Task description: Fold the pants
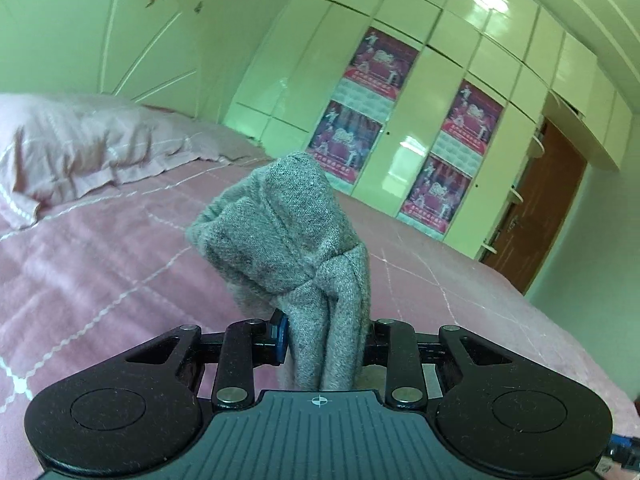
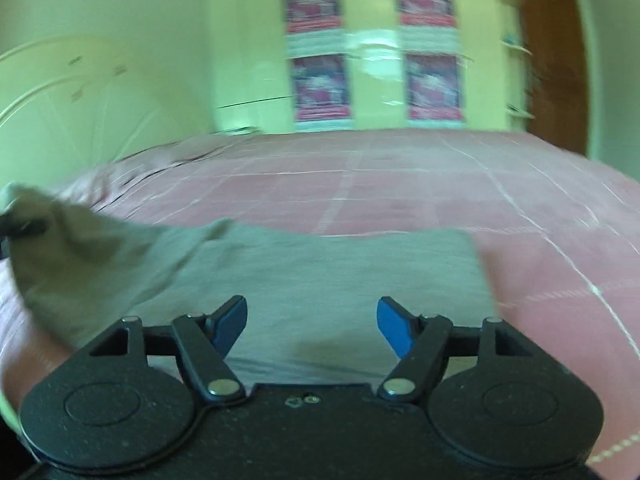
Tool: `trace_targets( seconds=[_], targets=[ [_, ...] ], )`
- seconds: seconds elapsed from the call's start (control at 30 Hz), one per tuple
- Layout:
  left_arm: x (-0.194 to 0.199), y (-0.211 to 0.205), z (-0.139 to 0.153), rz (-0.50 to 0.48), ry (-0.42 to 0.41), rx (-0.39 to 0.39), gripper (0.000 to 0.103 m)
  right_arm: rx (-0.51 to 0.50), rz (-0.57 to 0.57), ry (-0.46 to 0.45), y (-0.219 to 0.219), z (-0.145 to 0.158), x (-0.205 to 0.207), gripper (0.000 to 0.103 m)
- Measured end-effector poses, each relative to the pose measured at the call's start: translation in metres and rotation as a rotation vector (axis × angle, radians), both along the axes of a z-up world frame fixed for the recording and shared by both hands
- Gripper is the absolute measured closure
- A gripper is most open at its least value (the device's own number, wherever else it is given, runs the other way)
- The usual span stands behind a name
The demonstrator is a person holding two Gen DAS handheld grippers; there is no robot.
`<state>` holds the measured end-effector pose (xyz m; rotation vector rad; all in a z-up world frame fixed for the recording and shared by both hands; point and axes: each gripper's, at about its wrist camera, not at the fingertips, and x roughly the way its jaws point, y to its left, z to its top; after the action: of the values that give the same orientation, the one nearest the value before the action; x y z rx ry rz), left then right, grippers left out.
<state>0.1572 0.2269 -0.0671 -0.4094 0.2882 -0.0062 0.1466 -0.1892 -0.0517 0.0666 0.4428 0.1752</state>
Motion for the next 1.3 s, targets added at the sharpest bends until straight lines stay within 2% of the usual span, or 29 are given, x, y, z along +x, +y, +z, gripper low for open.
trace_targets(
  seconds=[0.07,0.3,0.47,0.53,0.57,0.6,0.63,0.67,0.73,0.83,0.97,1.13,1.3],
  targets=[
    [-0.001,-0.021,0.013,-0.025,-0.02,0.049,0.073,0.082,-0.07,0.002,-0.029,0.002,0.005,0.038],
    [0.005,-0.121,0.059,-0.16,-0.091,0.234,0.073,0.238,-0.202,-0.025,-0.101,0.0,0.004,0.038],
    [0.013,-0.221,0.078,-0.369,-0.132,0.373,0.073,0.354,-0.243,-0.037,-0.14,-0.011,-0.003,0.037],
    [0.013,-0.271,0.074,-0.504,-0.124,0.424,0.072,0.405,-0.26,-0.022,-0.155,-0.019,-0.002,0.037],
    [0.014,-0.296,0.067,-0.577,-0.098,0.443,0.064,0.427,-0.265,-0.017,-0.16,-0.021,-0.002,0.037],
    [0.015,-0.319,0.056,-0.657,-0.054,0.473,0.031,0.452,-0.273,-0.014,-0.167,-0.024,-0.001,0.036],
    [0.014,-0.339,0.045,-0.706,-0.005,0.508,0.012,0.476,-0.281,-0.014,-0.172,-0.025,-0.001,0.036],
    [0.005,-0.355,0.036,-0.685,0.009,0.561,0.001,0.512,-0.288,-0.014,-0.177,-0.026,0.0,0.036],
    [-0.013,-0.363,0.029,-0.637,-0.004,0.615,0.001,0.597,-0.264,-0.015,-0.186,-0.028,0.002,0.036],
    [-0.033,-0.347,0.032,-0.618,0.027,0.546,0.001,0.676,-0.163,0.017,-0.184,-0.032,0.008,0.036],
    [-0.058,-0.311,0.035,-0.553,0.041,0.525,0.001,0.787,-0.002,0.078,-0.172,-0.037,0.024,0.036],
    [-0.076,-0.265,0.026,-0.47,0.07,0.477,0.001,0.848,0.041,0.176,-0.153,-0.047,0.042,0.036],
    [-0.082,-0.235,0.022,-0.411,0.086,0.452,0.001,0.835,0.033,0.189,-0.142,-0.047,0.046,0.036]
  ],
)
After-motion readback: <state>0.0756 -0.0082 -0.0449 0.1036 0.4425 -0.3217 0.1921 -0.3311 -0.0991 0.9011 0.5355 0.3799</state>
